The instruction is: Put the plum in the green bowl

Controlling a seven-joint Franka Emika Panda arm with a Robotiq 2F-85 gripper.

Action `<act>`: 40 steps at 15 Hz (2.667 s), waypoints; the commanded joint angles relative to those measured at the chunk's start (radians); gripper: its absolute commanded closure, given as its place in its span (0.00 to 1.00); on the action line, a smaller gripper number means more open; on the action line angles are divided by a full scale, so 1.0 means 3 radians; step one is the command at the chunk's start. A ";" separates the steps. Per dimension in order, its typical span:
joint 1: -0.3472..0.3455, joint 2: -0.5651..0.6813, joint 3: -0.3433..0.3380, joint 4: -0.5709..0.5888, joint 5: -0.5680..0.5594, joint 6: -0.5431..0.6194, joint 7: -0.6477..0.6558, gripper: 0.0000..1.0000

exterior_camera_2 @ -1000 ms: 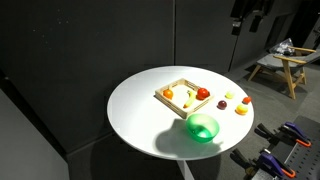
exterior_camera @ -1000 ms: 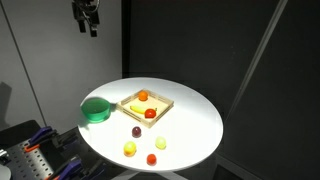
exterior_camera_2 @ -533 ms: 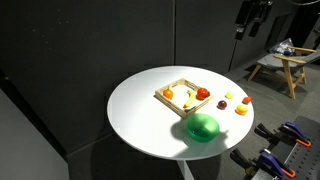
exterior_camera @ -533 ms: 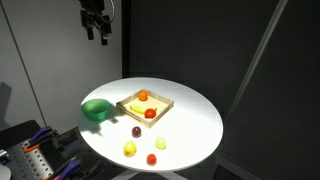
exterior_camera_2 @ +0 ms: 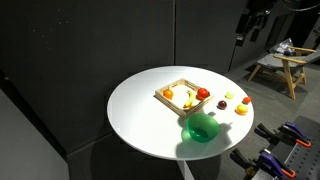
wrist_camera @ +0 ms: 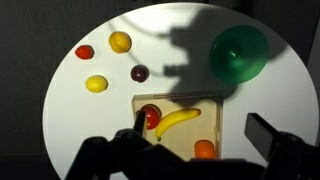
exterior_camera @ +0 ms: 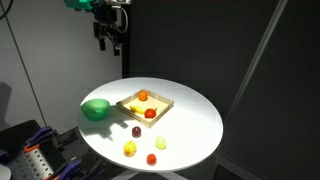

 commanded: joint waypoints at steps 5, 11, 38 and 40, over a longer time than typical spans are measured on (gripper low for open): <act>-0.0015 0.0022 -0.0005 0.0007 -0.0005 0.0004 -0.0005 0.00; -0.0015 0.0022 -0.0005 0.0007 -0.0005 0.0004 -0.0005 0.00; -0.0167 0.1325 -0.0287 0.0142 0.0063 0.1210 -0.0111 0.00; -0.0188 0.1474 -0.0297 0.0171 0.0061 0.1266 -0.0117 0.00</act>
